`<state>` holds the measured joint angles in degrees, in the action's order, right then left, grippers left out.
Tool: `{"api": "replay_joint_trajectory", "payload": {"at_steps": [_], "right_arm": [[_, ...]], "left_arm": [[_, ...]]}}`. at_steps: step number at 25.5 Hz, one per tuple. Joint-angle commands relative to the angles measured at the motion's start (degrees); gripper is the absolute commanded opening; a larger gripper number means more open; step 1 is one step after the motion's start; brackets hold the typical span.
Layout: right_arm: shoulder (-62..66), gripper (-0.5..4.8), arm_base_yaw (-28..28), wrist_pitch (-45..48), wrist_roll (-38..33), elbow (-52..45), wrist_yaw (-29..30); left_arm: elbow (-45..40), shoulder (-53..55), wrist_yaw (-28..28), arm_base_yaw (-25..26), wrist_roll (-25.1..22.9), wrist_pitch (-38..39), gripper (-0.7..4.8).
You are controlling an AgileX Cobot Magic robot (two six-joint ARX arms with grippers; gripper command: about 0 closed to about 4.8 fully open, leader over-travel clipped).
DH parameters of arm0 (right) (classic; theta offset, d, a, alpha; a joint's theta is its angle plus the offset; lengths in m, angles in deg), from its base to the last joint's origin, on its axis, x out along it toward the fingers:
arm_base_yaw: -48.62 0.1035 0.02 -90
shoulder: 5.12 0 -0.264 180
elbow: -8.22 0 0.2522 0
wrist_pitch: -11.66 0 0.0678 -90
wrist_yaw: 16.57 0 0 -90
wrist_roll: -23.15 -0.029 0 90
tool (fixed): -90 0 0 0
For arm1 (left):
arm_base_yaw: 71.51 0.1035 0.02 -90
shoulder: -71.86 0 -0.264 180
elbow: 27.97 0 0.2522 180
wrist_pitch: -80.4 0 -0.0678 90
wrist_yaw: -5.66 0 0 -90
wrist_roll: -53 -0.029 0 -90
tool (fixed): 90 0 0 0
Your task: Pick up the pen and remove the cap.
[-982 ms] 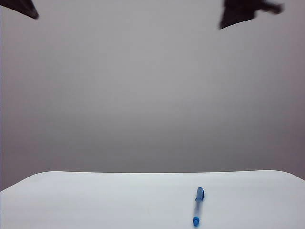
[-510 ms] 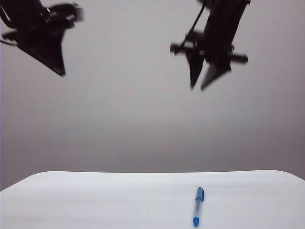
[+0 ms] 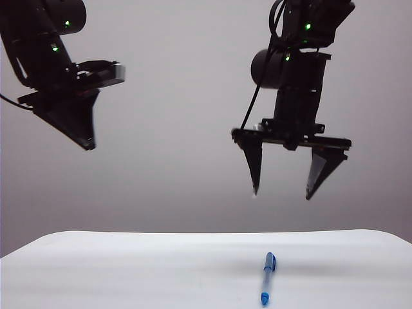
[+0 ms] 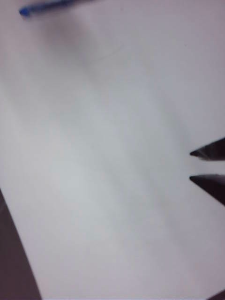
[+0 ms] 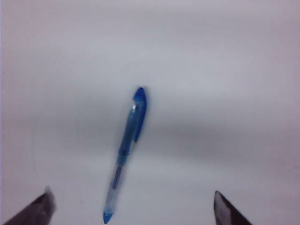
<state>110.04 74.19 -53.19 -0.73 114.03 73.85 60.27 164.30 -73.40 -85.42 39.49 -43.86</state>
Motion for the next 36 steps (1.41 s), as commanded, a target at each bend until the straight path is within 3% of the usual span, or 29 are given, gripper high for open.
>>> {"api": "replay_joint_trajectory", "payload": {"at_steps": [1, 7, 14, 23, 26, 27, 31, 36], "right_arm": [[2.0, 4.79, 0.6, -1.4, -3.7, 0.2, -0.3], [4.7, 4.79, 2.8, -0.6, -4.9, -0.5, -0.8], [4.9, 4.79, 7.7, 11.2, -10.5, -8.9, -2.0], [5.0, 4.79, 8.2, 14.7, -12.5, -13.7, -5.9], [5.0, 4.79, 8.3, 15.6, -13.1, -15.0, -6.0], [5.0, 4.72, 8.3, 15.7, -13.9, -15.6, -6.4], [5.0, 3.57, 8.3, 16.0, -16.9, -17.6, -6.8], [5.0, 2.7, 8.3, 17.8, -18.3, -18.8, -7.0]], "left_arm": [[0.3, -0.1, 0.9, 0.0, -0.3, -1.8, 0.29], [0.3, -0.1, 0.7, 0.0, -0.2, -1.8, 0.29], [0.3, -0.1, 0.7, 0.0, -0.2, -1.5, 0.29], [0.3, -0.1, 1.9, 0.0, 0.0, -1.4, 0.31], [0.3, -0.1, 5.1, 0.1, 0.0, -1.8, 0.77], [0.3, -0.1, 5.5, 0.1, 0.0, -2.0, 1.0], [0.3, -0.1, 5.6, 0.0, 0.0, -2.2, 1.02], [0.3, -0.1, 5.6, 0.1, 0.0, -2.5, 1.02]]}}
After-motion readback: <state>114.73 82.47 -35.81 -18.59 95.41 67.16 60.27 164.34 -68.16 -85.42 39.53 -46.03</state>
